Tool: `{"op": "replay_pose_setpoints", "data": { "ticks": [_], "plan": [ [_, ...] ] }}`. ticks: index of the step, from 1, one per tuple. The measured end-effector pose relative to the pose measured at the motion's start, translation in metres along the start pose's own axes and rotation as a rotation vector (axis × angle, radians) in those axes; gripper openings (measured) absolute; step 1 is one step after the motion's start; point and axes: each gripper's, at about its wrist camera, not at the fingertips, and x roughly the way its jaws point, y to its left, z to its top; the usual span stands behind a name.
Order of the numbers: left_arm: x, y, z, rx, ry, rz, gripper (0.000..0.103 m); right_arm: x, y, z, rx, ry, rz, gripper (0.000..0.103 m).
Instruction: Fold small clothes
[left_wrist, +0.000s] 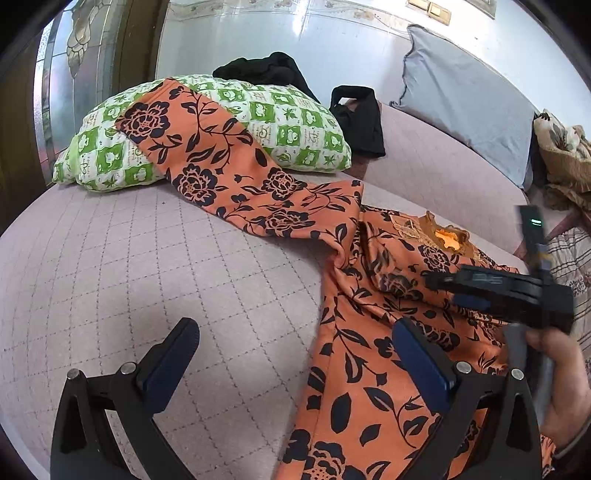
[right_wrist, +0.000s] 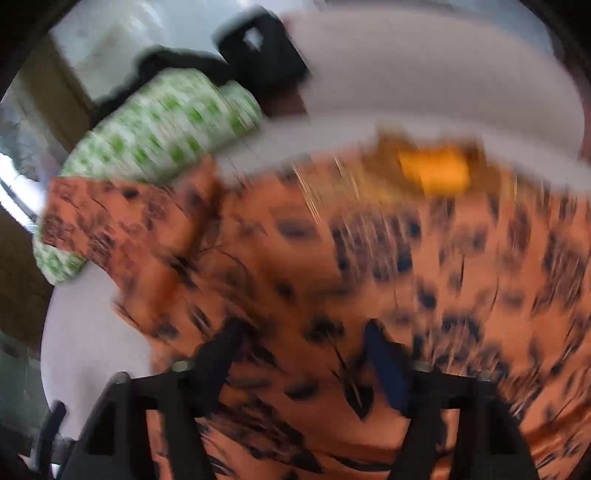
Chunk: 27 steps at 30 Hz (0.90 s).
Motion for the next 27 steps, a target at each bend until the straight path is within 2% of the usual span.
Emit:
{"op": "replay_pose_setpoints", "data": {
  "ticks": [4,7,8,10,12,15,17,18,19,20,21,22,25,27],
  "plan": [
    [0.003,-0.003,-0.001,-0.003,0.016,-0.018,0.103,-0.048,-0.030,0.010,-0.003,-0.087,0.058,0.078],
    [0.006,-0.003,-0.002,-0.004,0.021,-0.013,0.103,-0.063,-0.067,0.016,0.101,-0.139,0.063,0.090],
    [0.009,-0.001,-0.002,-0.018,0.033,-0.016,0.103,-0.054,-0.077,0.017,0.153,-0.120,0.059,0.097],
    [0.013,0.005,-0.004,-0.048,0.056,-0.017,0.103,-0.009,-0.102,0.018,0.223,0.048,0.026,0.096],
    [0.015,0.010,-0.005,-0.072,0.062,-0.003,0.103,-0.028,-0.090,0.020,0.186,-0.042,0.054,0.094],
    [0.014,0.014,-0.003,-0.102,0.057,-0.013,0.103,-0.046,-0.057,0.029,0.138,-0.096,0.171,0.094],
    [0.013,0.019,-0.001,-0.120,0.045,-0.028,0.103,-0.045,-0.039,0.033,0.102,-0.112,0.263,0.094],
    [0.013,0.022,0.001,-0.134,0.051,-0.038,0.103,-0.034,-0.033,0.031,0.099,-0.089,0.281,0.096],
    [0.013,0.029,0.005,-0.167,0.056,-0.056,0.103,-0.012,-0.030,0.027,0.107,-0.024,0.259,0.097],
    [0.013,0.036,0.008,-0.204,0.057,-0.070,0.103,0.018,-0.032,0.022,0.127,0.097,0.224,0.097],
    [0.012,0.045,0.011,-0.246,0.062,-0.083,0.103,0.027,-0.032,0.018,0.120,0.092,0.213,0.097],
    [0.012,0.056,0.014,-0.297,0.066,-0.111,0.103,0.015,-0.026,0.017,0.092,0.023,0.212,0.097],
    [0.020,0.085,0.018,-0.438,0.075,-0.129,0.103,-0.018,-0.015,0.010,0.041,-0.059,0.231,0.096],
    [0.039,0.104,0.011,-0.526,0.149,-0.122,0.103,-0.038,-0.013,-0.006,0.000,-0.101,0.218,0.096]
  ]
}}
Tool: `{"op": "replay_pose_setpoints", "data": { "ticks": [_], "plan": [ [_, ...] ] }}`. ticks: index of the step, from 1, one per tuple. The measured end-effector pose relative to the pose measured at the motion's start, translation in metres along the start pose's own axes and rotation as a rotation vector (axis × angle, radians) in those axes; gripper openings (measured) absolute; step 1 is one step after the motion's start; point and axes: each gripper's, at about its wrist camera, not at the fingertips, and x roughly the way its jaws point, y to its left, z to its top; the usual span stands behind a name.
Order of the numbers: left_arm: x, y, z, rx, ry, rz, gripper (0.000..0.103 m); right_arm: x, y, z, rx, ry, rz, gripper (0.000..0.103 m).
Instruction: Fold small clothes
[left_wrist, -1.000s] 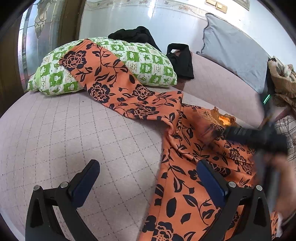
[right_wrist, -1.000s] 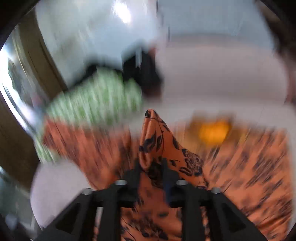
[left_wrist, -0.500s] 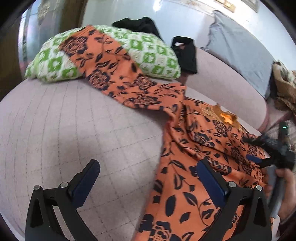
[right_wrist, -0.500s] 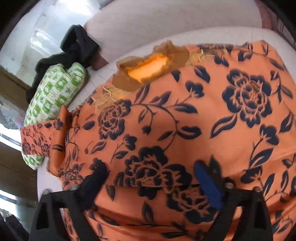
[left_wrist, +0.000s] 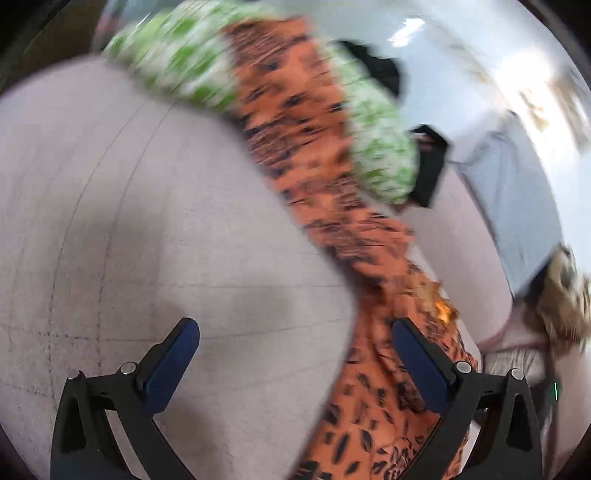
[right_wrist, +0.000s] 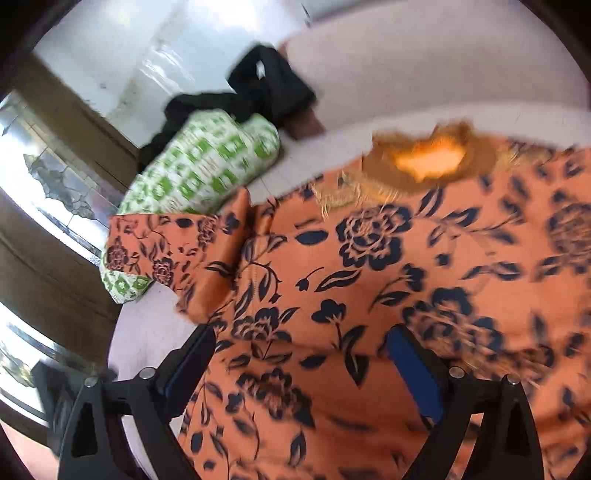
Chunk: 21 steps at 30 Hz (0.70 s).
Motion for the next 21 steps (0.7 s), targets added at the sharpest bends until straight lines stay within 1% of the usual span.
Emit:
{"op": "replay_pose_setpoints", "data": {
  "ticks": [1,2,3,4,5,6,7,8,9,11,13,15,16,18,19,21],
  "plan": [
    [0.006,0.012,0.000,-0.044,0.015,-0.031,0.103,-0.006,0.000,-0.005,-0.011,-0.002,0.003,0.096],
    [0.001,0.012,-0.001,-0.053,-0.009,-0.053,0.103,-0.014,-0.002,-0.016,-0.014,0.002,-0.005,0.096],
    [-0.003,0.010,-0.001,-0.063,-0.009,-0.058,0.103,-0.026,-0.007,-0.022,-0.006,0.010,-0.008,0.096],
    [-0.003,0.009,0.002,-0.072,0.021,-0.052,0.103,-0.030,-0.011,-0.032,0.006,0.016,0.003,0.096],
    [-0.005,0.008,0.007,-0.086,0.036,-0.053,0.101,-0.037,-0.016,-0.039,0.015,0.020,0.011,0.096],
    [-0.012,0.007,0.015,-0.095,0.011,-0.067,0.099,-0.043,-0.019,-0.047,0.025,0.019,0.014,0.096],
    [-0.019,0.006,0.025,-0.078,-0.017,-0.068,0.099,-0.050,-0.022,-0.054,0.030,0.012,0.016,0.096],
    [-0.025,0.002,0.036,-0.051,-0.049,-0.058,0.099,-0.061,-0.022,-0.058,0.034,0.006,0.023,0.096],
    [-0.035,-0.004,0.056,-0.009,-0.109,-0.042,0.099,-0.068,-0.024,-0.064,0.039,0.001,0.031,0.096],
    [-0.045,-0.010,0.091,0.043,-0.211,-0.010,0.097,-0.078,-0.027,-0.073,0.049,-0.012,0.030,0.096],
    [-0.043,-0.013,0.123,0.077,-0.266,0.018,0.090,-0.084,-0.030,-0.081,0.059,-0.022,0.032,0.096],
    [-0.035,-0.014,0.155,0.112,-0.281,0.050,0.068,-0.089,-0.034,-0.087,0.081,-0.033,0.034,0.096],
    [-0.027,-0.012,0.171,0.108,-0.287,0.075,0.067,-0.091,-0.036,-0.089,0.088,-0.038,0.032,0.096],
    [-0.015,-0.005,0.190,0.075,-0.286,0.103,0.067,-0.094,-0.036,-0.091,0.076,-0.046,0.018,0.096],
    [-0.010,0.000,0.197,0.053,-0.290,0.108,0.067,-0.095,-0.036,-0.091,0.068,-0.049,0.012,0.096],
    [0.001,0.005,0.205,0.039,-0.290,0.121,0.066,-0.097,-0.036,-0.091,0.044,-0.058,-0.002,0.096]
  ]
}}
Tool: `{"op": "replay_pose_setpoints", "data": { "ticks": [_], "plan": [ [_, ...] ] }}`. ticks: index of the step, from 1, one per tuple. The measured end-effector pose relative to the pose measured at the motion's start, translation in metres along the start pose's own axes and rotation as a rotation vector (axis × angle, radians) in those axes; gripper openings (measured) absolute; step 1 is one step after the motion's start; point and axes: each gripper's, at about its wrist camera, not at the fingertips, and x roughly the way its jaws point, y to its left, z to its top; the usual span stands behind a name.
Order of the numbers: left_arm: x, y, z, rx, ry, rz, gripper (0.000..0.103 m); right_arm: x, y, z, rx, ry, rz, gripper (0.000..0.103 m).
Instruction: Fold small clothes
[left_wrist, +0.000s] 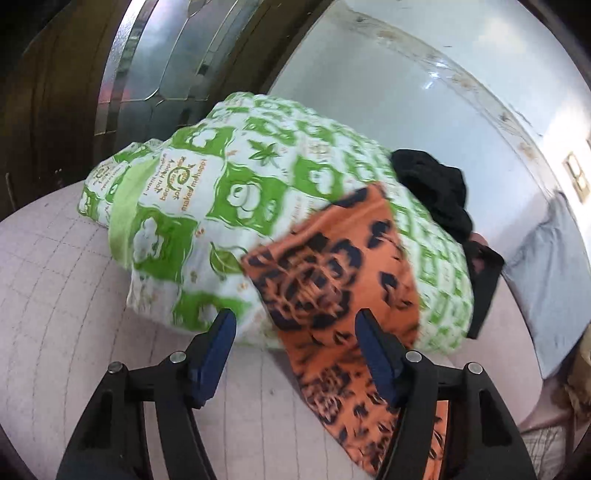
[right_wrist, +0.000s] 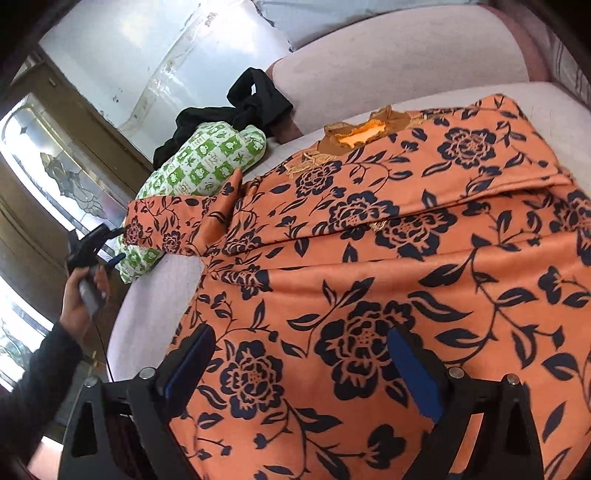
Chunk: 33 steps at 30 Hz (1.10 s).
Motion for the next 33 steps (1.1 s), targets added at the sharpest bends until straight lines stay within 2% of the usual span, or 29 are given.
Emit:
{"op": "replay_pose_setpoints", "data": {
  "ticks": [2,4,5,6,9,12,14,17,21,24,27,30,32,33],
  "plan": [
    [0.006,0.002,0.006,0.003,-0.001,0.008,0.063,-0.001,-0.002,-0.001,-0.008,-0.005,-0.009,0.096],
    [0.013,0.004,0.011,-0.017,0.007,0.021,0.050,0.000,-0.006,-0.002,-0.005,-0.003,-0.014,0.096],
    [0.015,0.004,0.011,-0.022,0.017,0.030,0.037,0.001,-0.008,-0.003,-0.002,-0.003,-0.020,0.096],
    [0.019,0.004,0.014,-0.020,0.026,0.042,0.018,0.000,-0.010,-0.005,0.002,-0.003,-0.025,0.096],
    [0.021,-0.003,0.020,0.016,0.026,0.061,0.003,0.001,-0.017,-0.007,0.024,-0.001,-0.028,0.096],
    [0.001,-0.026,0.019,0.086,-0.022,0.075,0.002,-0.005,-0.020,-0.007,0.022,-0.020,-0.034,0.096],
    [-0.023,-0.056,0.012,0.179,-0.064,0.043,0.002,-0.008,-0.024,-0.006,0.038,-0.033,-0.026,0.096],
    [-0.062,-0.116,-0.011,0.338,-0.115,-0.037,0.002,-0.019,-0.028,-0.004,0.055,-0.072,-0.011,0.096],
    [-0.108,-0.213,-0.065,0.532,-0.112,-0.221,0.002,-0.036,-0.038,-0.001,0.091,-0.116,0.008,0.096],
    [-0.128,-0.287,-0.114,0.630,-0.072,-0.359,0.002,-0.051,-0.048,0.001,0.127,-0.155,0.018,0.096],
    [-0.134,-0.358,-0.174,0.699,0.009,-0.491,0.003,-0.067,-0.060,0.005,0.166,-0.199,0.026,0.096],
    [-0.119,-0.406,-0.233,0.760,0.086,-0.529,0.003,-0.081,-0.074,0.008,0.226,-0.242,0.036,0.096],
    [-0.096,-0.424,-0.268,0.780,0.187,-0.544,0.003,-0.088,-0.083,0.009,0.269,-0.265,0.033,0.096],
    [-0.088,-0.429,-0.291,0.791,0.254,-0.544,0.012,-0.090,-0.088,0.010,0.289,-0.268,0.039,0.096]
  ]
}}
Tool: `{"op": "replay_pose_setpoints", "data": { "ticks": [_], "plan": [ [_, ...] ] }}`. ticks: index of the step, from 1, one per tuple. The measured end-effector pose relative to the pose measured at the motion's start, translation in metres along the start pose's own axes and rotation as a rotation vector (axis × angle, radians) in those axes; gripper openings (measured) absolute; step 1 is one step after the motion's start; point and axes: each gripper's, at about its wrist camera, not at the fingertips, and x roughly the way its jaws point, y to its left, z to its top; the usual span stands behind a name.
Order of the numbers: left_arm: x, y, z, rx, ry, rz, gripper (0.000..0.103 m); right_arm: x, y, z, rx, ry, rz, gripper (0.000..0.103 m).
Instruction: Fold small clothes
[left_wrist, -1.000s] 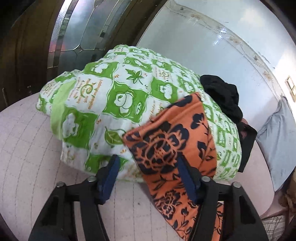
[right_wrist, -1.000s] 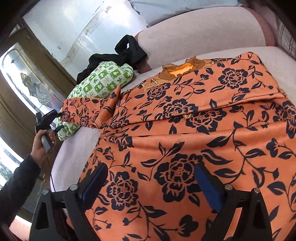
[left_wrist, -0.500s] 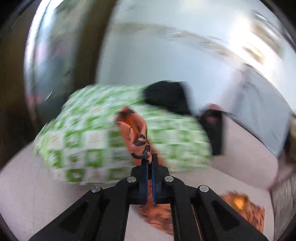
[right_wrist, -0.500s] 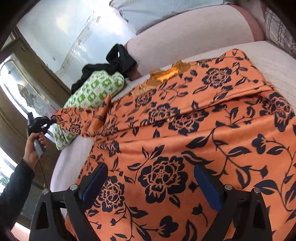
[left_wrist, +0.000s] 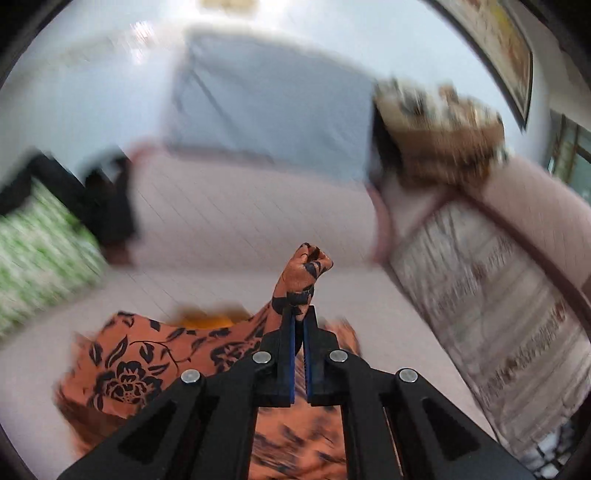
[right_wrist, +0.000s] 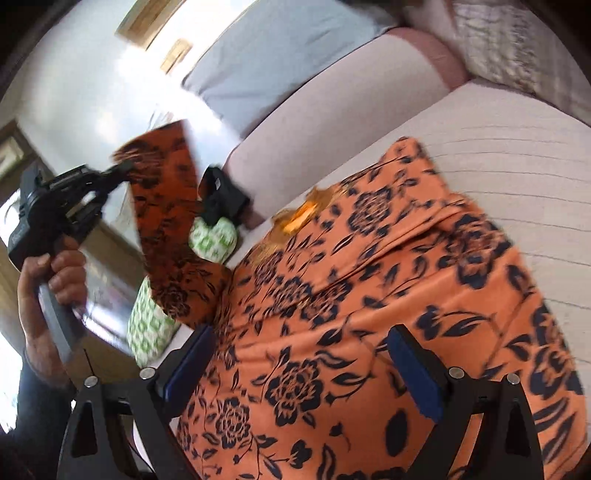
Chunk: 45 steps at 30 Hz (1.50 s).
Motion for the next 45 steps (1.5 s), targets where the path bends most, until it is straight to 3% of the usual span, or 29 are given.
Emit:
{"op": "replay_pose_setpoints", "data": {
  "ticks": [1,2,3,6,7,9,12,18,22,25,26,27,29,33,36,38,39,40,41,45],
  "plan": [
    [0.020,-0.008,-0.012,-0.006,0.075,-0.012,0.023,-0.001,-0.002,0.001,0.012,-0.004,-0.003,0.096],
    [0.039,-0.004,-0.023,-0.014,0.140,-0.016,0.046,-0.003,-0.005,0.002,0.023,-0.012,-0.011,0.096],
    [0.051,0.000,-0.034,-0.036,0.190,0.000,0.052,-0.004,-0.008,0.004,0.034,-0.019,-0.020,0.096],
    [0.046,0.033,-0.053,-0.107,0.217,0.052,0.052,-0.006,-0.015,0.007,0.065,-0.019,-0.025,0.096],
    [0.033,0.048,-0.055,-0.120,0.200,0.072,0.052,-0.007,-0.016,0.007,0.067,-0.018,-0.024,0.096],
    [0.007,0.075,-0.059,-0.110,0.144,0.111,0.062,-0.007,-0.014,0.009,0.068,-0.011,-0.020,0.096],
    [-0.035,0.122,-0.072,-0.057,0.063,0.255,0.067,-0.004,-0.007,0.013,0.065,0.011,-0.027,0.096],
    [-0.048,0.201,-0.110,-0.142,0.116,0.366,0.067,0.036,0.007,0.075,-0.062,0.066,-0.208,0.096],
    [-0.039,0.225,-0.129,-0.194,0.138,0.356,0.067,0.096,0.007,0.115,-0.184,0.197,-0.373,0.091],
    [-0.035,0.234,-0.138,-0.213,0.141,0.340,0.067,0.134,-0.005,0.117,-0.216,0.324,-0.481,0.059],
    [-0.035,0.235,-0.141,-0.212,0.142,0.339,0.067,0.143,-0.007,0.113,-0.230,0.368,-0.532,0.028],
    [-0.033,0.238,-0.142,-0.211,0.145,0.338,0.067,0.145,-0.006,0.111,-0.243,0.380,-0.545,0.013],
    [-0.036,0.244,-0.144,-0.214,0.133,0.320,0.067,0.141,0.009,0.110,-0.314,0.360,-0.563,0.011],
    [-0.046,0.246,-0.141,-0.220,0.090,0.309,0.067,0.110,0.059,0.128,-0.463,0.207,-0.582,0.011],
    [-0.041,0.238,-0.131,-0.198,0.074,0.306,0.069,0.109,0.059,0.130,-0.500,0.172,-0.630,0.012],
    [-0.020,0.233,-0.129,-0.155,0.145,0.348,0.070,0.123,0.035,0.124,-0.491,0.177,-0.670,0.025],
    [-0.007,0.233,-0.131,-0.128,0.204,0.375,0.070,0.136,0.014,0.121,-0.453,0.248,-0.680,0.044],
    [0.008,0.233,-0.136,-0.096,0.276,0.421,0.071,0.142,-0.002,0.118,-0.399,0.298,-0.706,0.056],
    [0.014,0.235,-0.140,-0.087,0.295,0.439,0.073,0.140,-0.014,0.116,-0.344,0.304,-0.707,0.061],
    [-0.001,0.237,-0.136,-0.134,0.223,0.437,0.073,0.095,0.000,0.124,-0.287,0.127,-0.598,0.061]
  ]
}}
